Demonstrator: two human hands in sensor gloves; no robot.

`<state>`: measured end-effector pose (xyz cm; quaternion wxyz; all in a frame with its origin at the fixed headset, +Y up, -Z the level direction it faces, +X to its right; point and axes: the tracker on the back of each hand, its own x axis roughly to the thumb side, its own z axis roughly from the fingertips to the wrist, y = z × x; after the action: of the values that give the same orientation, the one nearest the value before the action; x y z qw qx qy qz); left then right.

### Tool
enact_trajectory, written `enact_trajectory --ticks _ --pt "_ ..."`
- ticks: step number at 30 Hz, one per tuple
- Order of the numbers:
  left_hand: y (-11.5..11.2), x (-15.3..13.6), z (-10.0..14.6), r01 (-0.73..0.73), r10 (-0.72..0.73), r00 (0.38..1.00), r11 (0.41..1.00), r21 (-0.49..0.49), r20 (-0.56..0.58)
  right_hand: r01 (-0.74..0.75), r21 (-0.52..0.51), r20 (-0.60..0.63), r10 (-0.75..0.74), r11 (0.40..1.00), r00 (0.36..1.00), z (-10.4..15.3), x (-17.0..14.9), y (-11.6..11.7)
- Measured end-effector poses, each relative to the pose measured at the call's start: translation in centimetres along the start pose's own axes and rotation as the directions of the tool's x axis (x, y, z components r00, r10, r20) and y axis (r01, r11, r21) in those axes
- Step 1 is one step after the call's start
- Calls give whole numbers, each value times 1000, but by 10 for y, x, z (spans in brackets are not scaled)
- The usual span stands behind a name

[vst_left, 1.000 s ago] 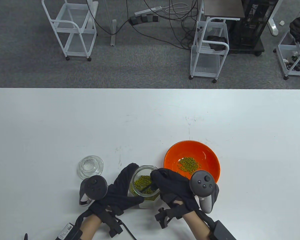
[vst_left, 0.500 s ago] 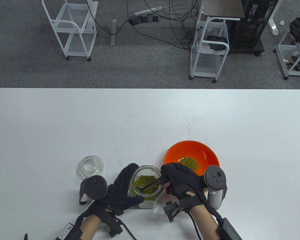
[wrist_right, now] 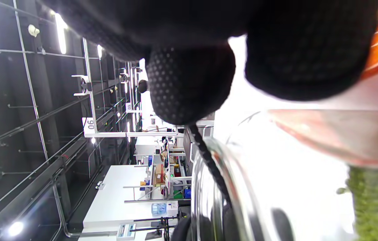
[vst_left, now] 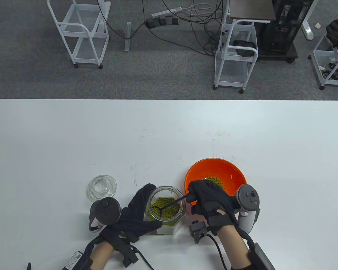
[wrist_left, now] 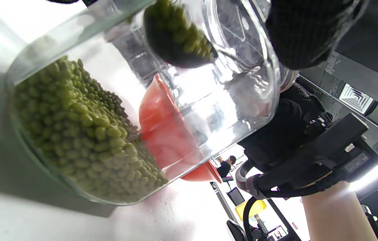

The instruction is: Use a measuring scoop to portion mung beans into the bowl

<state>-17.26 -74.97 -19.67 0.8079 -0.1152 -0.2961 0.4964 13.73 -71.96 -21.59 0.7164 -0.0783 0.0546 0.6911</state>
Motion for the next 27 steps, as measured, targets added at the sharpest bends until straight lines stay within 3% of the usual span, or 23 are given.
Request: enact_trajectory --ticks 8,27 --pt "0 -1 0 -2 2 1000 1000 0 0 118 1 -75 -117 993 990 -7 -10 -10" --pt "1 -1 0 -4 4 1000 1000 0 0 318 -7 -59 -317 948 946 -17 -8 -49"
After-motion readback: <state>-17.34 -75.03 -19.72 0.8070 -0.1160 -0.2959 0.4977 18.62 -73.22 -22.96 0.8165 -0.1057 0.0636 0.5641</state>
